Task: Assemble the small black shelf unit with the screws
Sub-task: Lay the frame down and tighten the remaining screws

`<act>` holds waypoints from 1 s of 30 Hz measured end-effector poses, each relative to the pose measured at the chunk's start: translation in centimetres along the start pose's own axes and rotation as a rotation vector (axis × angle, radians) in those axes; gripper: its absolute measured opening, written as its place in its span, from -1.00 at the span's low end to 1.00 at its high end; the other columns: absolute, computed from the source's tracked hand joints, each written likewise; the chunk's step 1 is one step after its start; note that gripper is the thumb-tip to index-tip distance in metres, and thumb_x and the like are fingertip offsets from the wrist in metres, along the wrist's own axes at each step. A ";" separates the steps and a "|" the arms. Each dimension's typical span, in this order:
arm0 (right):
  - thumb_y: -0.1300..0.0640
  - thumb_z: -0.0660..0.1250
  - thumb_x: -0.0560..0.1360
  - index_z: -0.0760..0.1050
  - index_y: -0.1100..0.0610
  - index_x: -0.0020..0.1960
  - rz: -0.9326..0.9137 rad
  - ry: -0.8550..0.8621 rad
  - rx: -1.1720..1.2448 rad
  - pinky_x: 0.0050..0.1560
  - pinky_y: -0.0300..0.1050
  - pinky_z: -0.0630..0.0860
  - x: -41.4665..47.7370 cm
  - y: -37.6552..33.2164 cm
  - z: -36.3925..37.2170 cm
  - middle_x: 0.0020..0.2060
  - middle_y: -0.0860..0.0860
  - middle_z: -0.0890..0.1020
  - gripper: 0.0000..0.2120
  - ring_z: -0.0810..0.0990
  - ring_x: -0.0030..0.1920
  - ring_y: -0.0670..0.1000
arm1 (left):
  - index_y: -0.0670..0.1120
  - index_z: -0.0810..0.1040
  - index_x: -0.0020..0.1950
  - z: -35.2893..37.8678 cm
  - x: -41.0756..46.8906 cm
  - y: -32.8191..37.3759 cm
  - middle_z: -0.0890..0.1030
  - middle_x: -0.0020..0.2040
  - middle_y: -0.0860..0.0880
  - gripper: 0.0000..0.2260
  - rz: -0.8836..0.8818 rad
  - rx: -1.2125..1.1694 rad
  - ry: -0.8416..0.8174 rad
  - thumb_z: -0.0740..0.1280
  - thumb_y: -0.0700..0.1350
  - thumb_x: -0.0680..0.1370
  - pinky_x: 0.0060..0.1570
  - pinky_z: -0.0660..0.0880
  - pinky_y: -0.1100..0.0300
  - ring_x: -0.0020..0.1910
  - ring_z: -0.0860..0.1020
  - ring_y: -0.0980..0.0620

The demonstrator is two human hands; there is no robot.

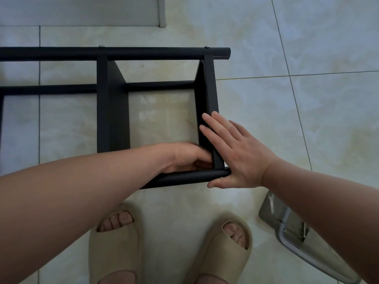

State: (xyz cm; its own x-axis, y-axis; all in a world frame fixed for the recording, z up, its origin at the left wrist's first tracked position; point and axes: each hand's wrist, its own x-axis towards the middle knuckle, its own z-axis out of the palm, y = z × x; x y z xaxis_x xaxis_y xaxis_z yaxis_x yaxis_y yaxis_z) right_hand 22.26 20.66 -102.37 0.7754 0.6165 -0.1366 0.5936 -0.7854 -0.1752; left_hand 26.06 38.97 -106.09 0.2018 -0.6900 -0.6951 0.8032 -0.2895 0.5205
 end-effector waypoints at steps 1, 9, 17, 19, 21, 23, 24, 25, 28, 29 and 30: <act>-0.54 0.19 0.40 0.11 0.27 0.62 -0.001 0.003 0.001 0.48 0.28 0.27 0.0 0.0 0.0 0.63 0.19 0.06 0.12 -0.01 0.63 0.19 | -0.22 0.58 0.00 -0.1 0.0 0.1 0.63 -0.20 -0.12 -0.85 0.005 0.026 0.019 0.25 -0.37 0.55 -0.17 0.57 0.18 -0.22 0.63 -0.01; -0.55 0.20 0.40 0.11 0.27 0.62 -0.001 -0.003 0.001 0.49 0.27 0.25 0.0 0.1 0.0 0.63 0.19 0.05 0.12 -0.02 0.64 0.19 | -0.19 0.55 -0.10 -0.3 0.0 0.7 0.61 -0.28 -0.09 -0.79 0.021 0.032 0.022 0.24 -0.47 0.51 -0.18 0.60 0.18 -0.27 0.63 -0.01; -0.54 0.20 0.40 0.10 0.27 0.62 -0.001 0.001 0.003 0.48 0.27 0.27 0.0 0.0 0.0 0.63 0.19 0.05 0.12 -0.01 0.64 0.19 | -0.22 0.54 0.02 0.0 -0.1 -0.1 0.60 -0.17 -0.14 -0.83 0.012 -0.036 0.007 0.21 -0.40 0.54 -0.13 0.57 0.16 -0.18 0.61 -0.04; -0.55 0.19 0.40 0.10 0.27 0.62 0.002 -0.005 -0.002 0.48 0.27 0.26 0.0 0.0 0.0 0.63 0.19 0.04 0.12 -0.03 0.64 0.18 | -0.20 0.58 -0.03 -0.1 -0.1 -0.1 0.62 -0.19 -0.12 -0.85 0.006 -0.015 -0.003 0.23 -0.36 0.56 -0.15 0.58 0.19 -0.20 0.63 0.00; -0.55 0.19 0.40 0.10 0.27 0.62 0.003 -0.006 -0.006 0.49 0.27 0.26 0.0 0.0 0.0 0.63 0.19 0.04 0.12 -0.03 0.64 0.18 | -0.18 0.60 -0.08 -0.3 -0.2 0.0 0.64 -0.22 -0.10 -0.84 -0.006 0.014 0.016 0.25 -0.37 0.56 -0.16 0.58 0.20 -0.23 0.64 0.02; -0.55 0.18 0.40 0.10 0.27 0.62 0.003 -0.004 -0.012 0.49 0.26 0.26 0.0 0.0 0.0 0.63 0.19 0.05 0.12 -0.02 0.64 0.19 | -0.17 0.58 -0.11 -0.4 -0.2 0.2 0.64 -0.27 -0.08 -0.83 -0.015 0.033 0.028 0.26 -0.39 0.54 -0.19 0.57 0.20 -0.27 0.64 0.02; -0.55 0.18 0.40 0.11 0.27 0.62 0.002 -0.003 -0.014 0.49 0.26 0.25 0.0 0.0 0.0 0.63 0.19 0.05 0.12 -0.02 0.64 0.19 | -0.17 0.58 -0.12 -0.4 -0.2 0.2 0.63 -0.28 -0.08 -0.82 -0.015 0.038 0.030 0.26 -0.40 0.53 -0.20 0.57 0.20 -0.28 0.64 0.02; -0.55 0.19 0.40 0.11 0.27 0.62 0.002 -0.001 -0.014 0.49 0.26 0.25 0.0 0.0 0.0 0.63 0.19 0.05 0.13 -0.02 0.64 0.19 | -0.17 0.58 -0.12 -0.4 -0.2 0.3 0.63 -0.28 -0.08 -0.82 -0.014 0.039 0.032 0.26 -0.41 0.53 -0.21 0.57 0.20 -0.28 0.63 0.02; -0.55 0.19 0.40 0.11 0.27 0.62 0.000 0.002 -0.013 0.49 0.26 0.25 0.0 0.0 0.0 0.63 0.19 0.05 0.12 -0.02 0.64 0.18 | -0.18 0.57 -0.13 -0.4 -0.2 0.2 0.62 -0.28 -0.09 -0.80 -0.002 0.043 0.045 0.26 -0.44 0.51 -0.21 0.57 0.18 -0.30 0.63 0.01; -0.55 0.19 0.40 0.11 0.27 0.62 0.000 0.002 -0.012 0.49 0.26 0.25 0.0 0.0 0.1 0.63 0.19 0.05 0.12 -0.02 0.64 0.18 | -0.17 0.58 -0.15 -0.3 -0.2 0.1 0.62 -0.29 -0.09 -0.79 0.003 0.040 0.051 0.26 -0.44 0.51 -0.22 0.57 0.18 -0.30 0.63 0.01; -0.56 0.18 0.40 0.11 0.26 0.62 0.001 0.001 -0.012 0.50 0.26 0.25 0.0 0.0 0.0 0.63 0.18 0.05 0.12 -0.02 0.64 0.18 | -0.16 0.58 -0.17 -0.3 -0.2 0.0 0.63 -0.30 -0.09 -0.78 0.008 0.033 0.056 0.26 -0.45 0.52 -0.23 0.58 0.19 -0.31 0.63 0.01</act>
State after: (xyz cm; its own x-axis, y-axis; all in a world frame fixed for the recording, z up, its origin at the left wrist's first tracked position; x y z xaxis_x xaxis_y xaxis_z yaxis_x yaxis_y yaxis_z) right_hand 22.24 20.61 -102.41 0.7764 0.6155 -0.1357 0.5953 -0.7868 -0.1630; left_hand 26.25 39.31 -106.10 0.2398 -0.6541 -0.7174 0.7827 -0.3069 0.5414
